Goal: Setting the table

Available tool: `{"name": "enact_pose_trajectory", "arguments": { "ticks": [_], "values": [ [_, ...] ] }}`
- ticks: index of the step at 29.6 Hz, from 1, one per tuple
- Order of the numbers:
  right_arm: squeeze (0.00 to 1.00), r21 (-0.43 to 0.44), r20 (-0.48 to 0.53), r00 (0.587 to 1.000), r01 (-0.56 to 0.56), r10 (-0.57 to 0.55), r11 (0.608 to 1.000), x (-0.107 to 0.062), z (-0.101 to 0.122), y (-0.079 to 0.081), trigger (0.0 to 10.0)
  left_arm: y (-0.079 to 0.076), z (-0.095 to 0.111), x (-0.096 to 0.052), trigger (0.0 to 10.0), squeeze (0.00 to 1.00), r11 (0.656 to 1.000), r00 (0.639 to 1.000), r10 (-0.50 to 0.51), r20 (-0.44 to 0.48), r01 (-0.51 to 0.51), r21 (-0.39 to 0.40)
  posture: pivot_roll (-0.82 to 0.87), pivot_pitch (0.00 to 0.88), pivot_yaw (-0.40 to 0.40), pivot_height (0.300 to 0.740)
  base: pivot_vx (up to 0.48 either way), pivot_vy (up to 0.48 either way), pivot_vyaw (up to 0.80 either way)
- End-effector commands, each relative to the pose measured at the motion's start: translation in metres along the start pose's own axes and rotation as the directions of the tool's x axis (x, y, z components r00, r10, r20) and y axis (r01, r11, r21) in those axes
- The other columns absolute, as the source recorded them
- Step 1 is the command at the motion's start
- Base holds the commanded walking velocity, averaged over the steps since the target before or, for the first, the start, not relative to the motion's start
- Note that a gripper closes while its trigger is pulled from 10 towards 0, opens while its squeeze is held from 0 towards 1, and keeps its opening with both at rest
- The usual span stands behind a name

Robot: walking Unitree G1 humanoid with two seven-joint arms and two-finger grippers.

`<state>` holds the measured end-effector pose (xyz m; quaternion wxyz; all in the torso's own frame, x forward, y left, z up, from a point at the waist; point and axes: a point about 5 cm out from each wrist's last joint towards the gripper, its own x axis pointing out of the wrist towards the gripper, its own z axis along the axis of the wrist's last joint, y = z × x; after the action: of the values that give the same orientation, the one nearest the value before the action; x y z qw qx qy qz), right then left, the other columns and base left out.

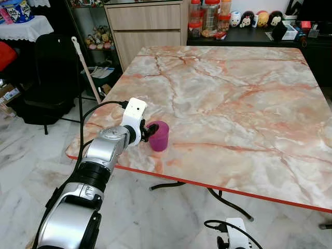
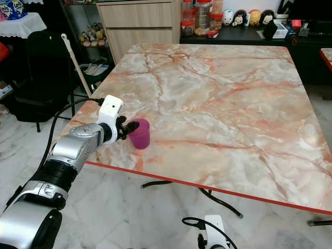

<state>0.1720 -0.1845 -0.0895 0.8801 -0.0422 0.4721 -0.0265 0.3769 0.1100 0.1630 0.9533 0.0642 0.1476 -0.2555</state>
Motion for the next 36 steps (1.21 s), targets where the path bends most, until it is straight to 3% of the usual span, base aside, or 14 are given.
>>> {"name": "enact_pose_trajectory", "arguments": {
  "ticks": [1, 29, 30, 31, 36],
  "values": [
    [0.0, 0.017, -0.006, 1.0, 0.002, -0.002, 1.0, -0.0004, -0.0023, 0.0018, 10.0, 0.0005, -0.0044, 0.0009, 10.0, 0.0, 1.0, 0.999, 0.0, -0.041, 0.001, 0.013, 0.02, 0.047, 0.108, 0.736, 0.0, 0.0, 0.0],
    [0.0, 0.017, -0.006, 1.0, 0.004, -0.004, 1.0, -0.0003, -0.0019, 0.0011, 10.0, 0.0034, -0.0057, 0.0012, 9.6, 0.0, 1.0, 0.999, 0.018, -0.05, -0.017, 0.014, 0.02, 0.045, 0.106, 0.736, 0.0, 0.0, 0.0],
    [0.0, 0.017, -0.005, 1.0, 0.004, -0.004, 1.0, -0.0003, -0.0018, 0.0011, 10.0, 0.0036, -0.0055, 0.0012, 0.9, 0.0, 1.0, 0.999, 0.018, -0.05, -0.017, 0.014, 0.02, 0.044, 0.105, 0.736, 0.0, 0.0, 0.0],
    [0.0, 0.017, -0.005, 1.0, 0.004, -0.004, 1.0, -0.0003, -0.0017, 0.0011, 10.0, 0.0037, -0.0054, 0.0011, 0.0, 0.0, 1.0, 0.999, 0.018, -0.05, -0.017, 0.014, 0.02, 0.043, 0.105, 0.736, 0.0, 0.0, 0.0],
    [0.0, 0.018, -0.005, 1.0, 0.005, -0.004, 1.0, -0.0002, -0.0014, 0.001, 10.0, 0.0035, -0.0054, 0.0013, 0.0, 0.0, 1.0, 0.999, 0.015, -0.051, -0.014, 0.014, 0.02, 0.042, 0.105, 0.736, 0.0, 0.0, 0.0]
  ]
}}
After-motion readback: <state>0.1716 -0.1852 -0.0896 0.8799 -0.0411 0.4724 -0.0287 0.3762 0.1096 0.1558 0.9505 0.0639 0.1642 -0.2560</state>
